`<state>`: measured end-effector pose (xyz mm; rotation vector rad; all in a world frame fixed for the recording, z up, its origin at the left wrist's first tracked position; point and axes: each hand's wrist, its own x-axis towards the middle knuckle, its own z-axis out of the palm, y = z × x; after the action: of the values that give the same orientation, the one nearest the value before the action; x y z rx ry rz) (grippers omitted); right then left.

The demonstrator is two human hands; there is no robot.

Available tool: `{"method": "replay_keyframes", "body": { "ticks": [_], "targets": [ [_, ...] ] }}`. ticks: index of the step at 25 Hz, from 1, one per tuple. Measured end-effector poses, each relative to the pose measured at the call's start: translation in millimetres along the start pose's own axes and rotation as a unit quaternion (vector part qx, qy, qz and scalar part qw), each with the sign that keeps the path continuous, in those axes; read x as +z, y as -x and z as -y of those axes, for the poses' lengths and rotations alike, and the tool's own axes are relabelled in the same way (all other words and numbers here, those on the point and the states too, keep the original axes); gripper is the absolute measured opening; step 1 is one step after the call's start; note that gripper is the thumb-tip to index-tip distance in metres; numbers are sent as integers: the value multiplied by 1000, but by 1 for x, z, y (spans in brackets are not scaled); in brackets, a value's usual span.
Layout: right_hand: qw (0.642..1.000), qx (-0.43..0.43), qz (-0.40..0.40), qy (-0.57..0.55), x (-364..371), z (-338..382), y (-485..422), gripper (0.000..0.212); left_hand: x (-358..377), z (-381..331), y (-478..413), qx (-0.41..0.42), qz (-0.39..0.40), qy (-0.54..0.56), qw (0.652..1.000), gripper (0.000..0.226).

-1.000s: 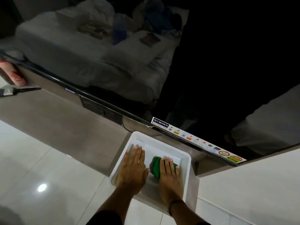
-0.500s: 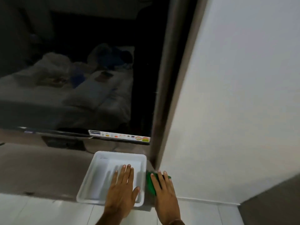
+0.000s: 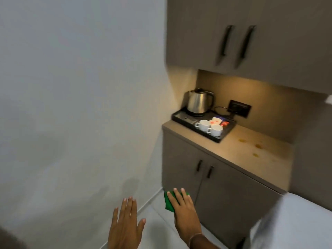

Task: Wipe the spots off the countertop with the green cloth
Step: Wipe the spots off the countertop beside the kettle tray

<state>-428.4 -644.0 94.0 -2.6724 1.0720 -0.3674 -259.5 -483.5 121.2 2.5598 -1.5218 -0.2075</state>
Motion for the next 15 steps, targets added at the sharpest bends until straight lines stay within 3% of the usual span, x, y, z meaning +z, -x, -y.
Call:
{"method": "replay_keyframes", "body": {
  "ticks": [5, 9, 15],
  "targets": [
    [984, 140, -92, 64, -56, -139, 4, 100, 25, -126, -105, 173, 22, -32, 984, 96],
    [956, 253, -130, 64, -101, -229, -6, 99, 56, -219, -202, 292, -34, -12, 956, 97],
    [918, 368, -135, 56, -140, -317, -41, 78, 70, -345, -335, 381, 23, 10, 924, 82]
  ]
}}
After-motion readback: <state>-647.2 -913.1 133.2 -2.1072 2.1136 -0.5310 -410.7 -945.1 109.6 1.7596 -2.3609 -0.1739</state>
